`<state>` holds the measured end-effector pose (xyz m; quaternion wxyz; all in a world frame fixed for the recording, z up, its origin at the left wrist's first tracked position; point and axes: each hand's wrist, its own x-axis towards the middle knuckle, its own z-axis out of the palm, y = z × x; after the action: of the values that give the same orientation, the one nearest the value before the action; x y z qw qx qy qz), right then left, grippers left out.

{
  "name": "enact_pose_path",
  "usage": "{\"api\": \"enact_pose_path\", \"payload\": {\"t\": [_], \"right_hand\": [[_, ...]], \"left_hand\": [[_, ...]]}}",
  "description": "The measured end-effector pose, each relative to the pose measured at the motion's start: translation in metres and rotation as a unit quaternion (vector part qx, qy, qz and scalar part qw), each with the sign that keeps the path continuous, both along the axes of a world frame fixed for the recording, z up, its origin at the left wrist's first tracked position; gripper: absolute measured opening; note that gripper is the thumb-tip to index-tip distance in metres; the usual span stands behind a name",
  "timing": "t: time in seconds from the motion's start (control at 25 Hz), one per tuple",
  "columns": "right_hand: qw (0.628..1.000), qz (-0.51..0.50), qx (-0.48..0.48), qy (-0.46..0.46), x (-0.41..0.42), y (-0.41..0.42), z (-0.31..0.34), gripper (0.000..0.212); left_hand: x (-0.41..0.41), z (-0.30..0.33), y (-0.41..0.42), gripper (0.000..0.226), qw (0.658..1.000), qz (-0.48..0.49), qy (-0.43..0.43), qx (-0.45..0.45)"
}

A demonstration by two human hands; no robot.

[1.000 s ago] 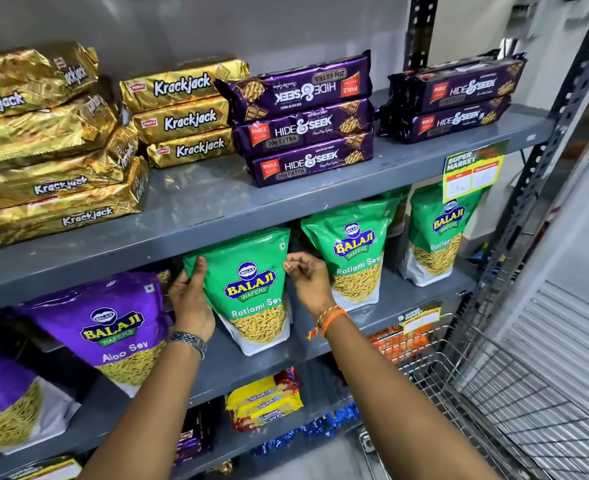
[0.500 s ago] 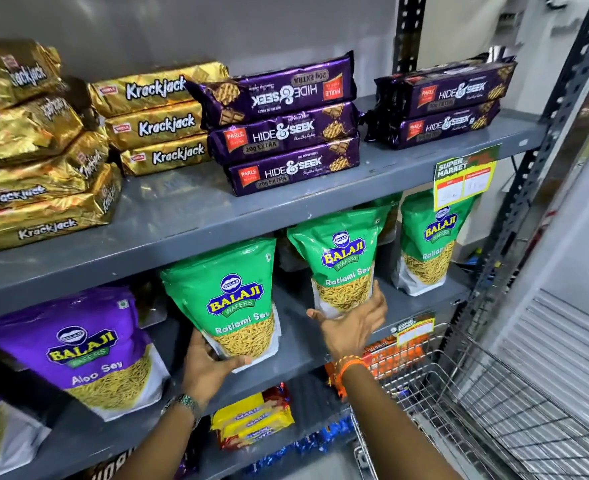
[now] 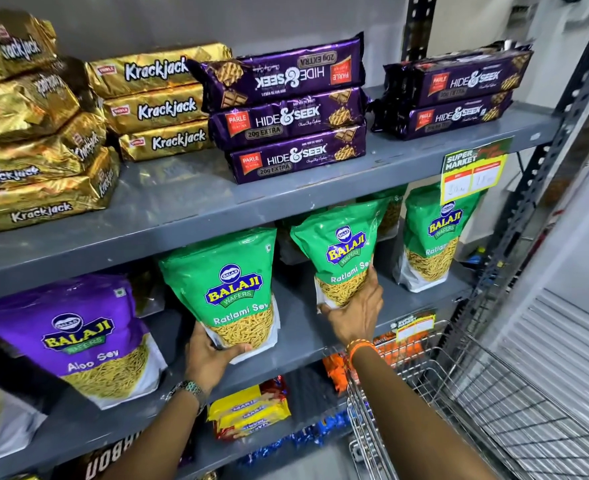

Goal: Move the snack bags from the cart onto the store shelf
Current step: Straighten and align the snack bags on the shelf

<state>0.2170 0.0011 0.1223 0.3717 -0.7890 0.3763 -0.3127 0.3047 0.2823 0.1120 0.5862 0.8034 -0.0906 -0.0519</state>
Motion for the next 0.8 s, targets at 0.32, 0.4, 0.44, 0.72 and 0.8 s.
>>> {"api": "enact_pose_path", "payload": {"t": [0.32,0.4,0.44,0.72,0.8], "right_hand": [[1.0,-0.01,0.005,-0.004,-0.002,0.004,-0.003,0.136],[1.0,-0.013,0.01,-0.005,-0.002,0.005,-0.003,0.136],[1.0,-0.015,0.013,-0.008,-0.001,0.005,-0.003,0.136],[0.998,0.002,0.052,-0.035,-0.014,0.013,0.012,0.144],[0.996,-0.025,0.07,-0.058,-0.026,0.026,0.022,0.141]], "left_hand": [[-0.004,0.003,0.0,0.085,1.0,0.011,0.008,0.024],[-0.004,0.003,0.001,0.086,1.0,0.006,0.012,0.021],[-0.004,0.003,0.001,0.086,1.0,0.005,0.014,0.019],[-0.018,0.014,-0.001,0.087,0.999,-0.017,0.023,-0.023],[-0.035,0.021,0.006,0.095,0.998,-0.012,0.024,-0.063]]}}
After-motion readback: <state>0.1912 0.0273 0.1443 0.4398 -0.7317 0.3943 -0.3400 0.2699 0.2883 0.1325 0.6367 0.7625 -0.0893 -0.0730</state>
